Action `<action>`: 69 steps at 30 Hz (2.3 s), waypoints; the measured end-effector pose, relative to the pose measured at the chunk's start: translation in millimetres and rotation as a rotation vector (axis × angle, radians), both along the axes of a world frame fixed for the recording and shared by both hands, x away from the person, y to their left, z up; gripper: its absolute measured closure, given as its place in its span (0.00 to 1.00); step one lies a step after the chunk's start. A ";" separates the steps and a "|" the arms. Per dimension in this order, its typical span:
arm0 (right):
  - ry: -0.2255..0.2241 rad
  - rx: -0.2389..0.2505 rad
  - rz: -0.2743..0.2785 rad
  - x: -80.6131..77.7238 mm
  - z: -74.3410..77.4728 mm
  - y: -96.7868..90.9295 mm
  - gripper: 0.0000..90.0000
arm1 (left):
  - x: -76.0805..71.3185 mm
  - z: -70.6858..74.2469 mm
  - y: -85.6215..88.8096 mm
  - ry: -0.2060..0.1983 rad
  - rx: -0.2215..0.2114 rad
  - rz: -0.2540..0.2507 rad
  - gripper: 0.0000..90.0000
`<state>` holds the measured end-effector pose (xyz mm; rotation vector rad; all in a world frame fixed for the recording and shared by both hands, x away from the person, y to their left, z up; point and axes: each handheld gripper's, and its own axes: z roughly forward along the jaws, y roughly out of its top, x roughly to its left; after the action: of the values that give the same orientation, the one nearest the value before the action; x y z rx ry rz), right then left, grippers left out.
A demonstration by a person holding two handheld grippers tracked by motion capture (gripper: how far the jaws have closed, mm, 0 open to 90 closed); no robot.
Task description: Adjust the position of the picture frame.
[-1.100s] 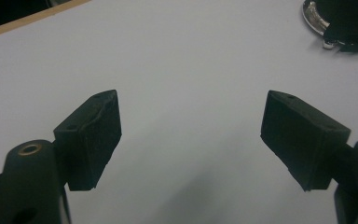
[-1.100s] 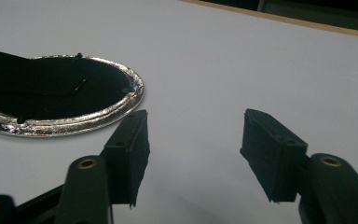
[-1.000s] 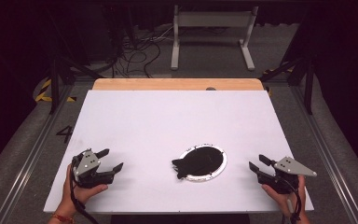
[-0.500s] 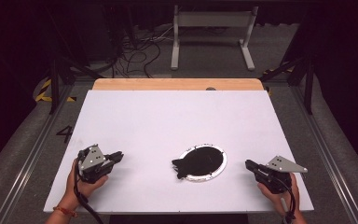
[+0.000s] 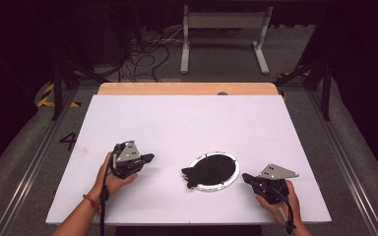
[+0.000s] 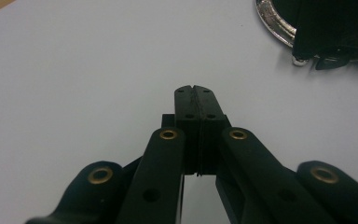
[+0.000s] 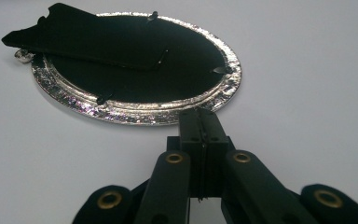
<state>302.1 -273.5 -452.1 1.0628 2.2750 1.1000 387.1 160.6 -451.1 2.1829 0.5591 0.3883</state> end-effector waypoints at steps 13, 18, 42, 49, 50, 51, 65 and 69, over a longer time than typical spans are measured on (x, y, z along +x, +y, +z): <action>0.046 -0.033 0.024 6.3 -6.7 14.5 1.00 | 16.4 -3.9 -60.5 0.032 0.002 -0.099 1.00; 0.049 -0.045 0.029 7.8 -7.4 18.2 1.00 | 21.3 -7.5 -79.0 0.037 0.025 -0.125 1.00; 0.044 -0.071 -0.003 41.6 -6.3 38.0 1.00 | 8.5 -10.3 -71.7 0.072 0.111 -0.178 0.99; 0.043 -0.080 -0.017 58.1 -5.8 49.3 1.00 | 2.6 -5.5 -61.7 0.088 0.106 -0.179 1.00; 0.042 -0.083 -0.022 60.3 -5.8 50.7 1.00 | 1.4 -4.6 -61.2 0.088 0.105 -0.184 1.00; 0.041 -0.083 -0.028 62.3 -5.8 52.1 1.00 | -1.1 -3.8 -61.1 0.087 0.109 -0.189 1.00; 0.070 -0.052 0.055 33.2 -6.1 57.5 1.00 | -10.0 -9.7 -59.2 0.083 0.111 -0.207 1.00; 0.083 -0.039 0.060 32.4 -6.1 57.5 1.00 | -10.0 -10.4 -59.3 0.092 0.103 -0.212 1.00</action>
<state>334.5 -216.0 -458.2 1.0496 2.3981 1.0480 377.1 101.3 -461.5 2.3410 0.3591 0.2074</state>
